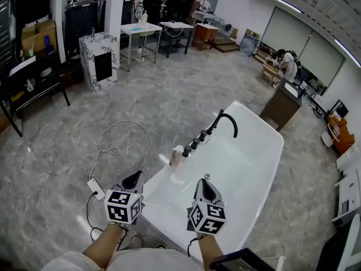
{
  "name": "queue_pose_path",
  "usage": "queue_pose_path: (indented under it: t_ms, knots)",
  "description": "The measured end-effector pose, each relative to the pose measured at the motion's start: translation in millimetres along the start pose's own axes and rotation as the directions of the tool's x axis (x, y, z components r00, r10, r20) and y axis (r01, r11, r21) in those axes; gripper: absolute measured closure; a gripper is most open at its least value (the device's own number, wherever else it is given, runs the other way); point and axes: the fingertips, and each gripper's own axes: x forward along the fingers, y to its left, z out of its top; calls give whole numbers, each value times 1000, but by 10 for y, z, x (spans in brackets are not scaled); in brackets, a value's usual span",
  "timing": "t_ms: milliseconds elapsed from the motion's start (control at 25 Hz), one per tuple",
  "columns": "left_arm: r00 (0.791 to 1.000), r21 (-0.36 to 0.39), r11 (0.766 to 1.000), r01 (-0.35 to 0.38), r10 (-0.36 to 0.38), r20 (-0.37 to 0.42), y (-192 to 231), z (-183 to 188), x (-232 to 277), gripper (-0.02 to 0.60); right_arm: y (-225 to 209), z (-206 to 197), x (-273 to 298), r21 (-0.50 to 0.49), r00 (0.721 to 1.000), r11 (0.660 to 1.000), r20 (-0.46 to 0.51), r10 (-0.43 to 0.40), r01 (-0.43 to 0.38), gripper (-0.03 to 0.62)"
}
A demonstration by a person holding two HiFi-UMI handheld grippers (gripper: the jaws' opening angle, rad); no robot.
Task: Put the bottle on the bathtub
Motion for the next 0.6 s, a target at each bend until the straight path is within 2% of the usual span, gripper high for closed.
queue_pose_path:
  t_ms: [600]
  knots:
    - [1000, 1, 1000, 18, -18, -12, 24, -86, -35, 578, 38, -92, -68, 4, 999, 999, -13, -32, 32, 568]
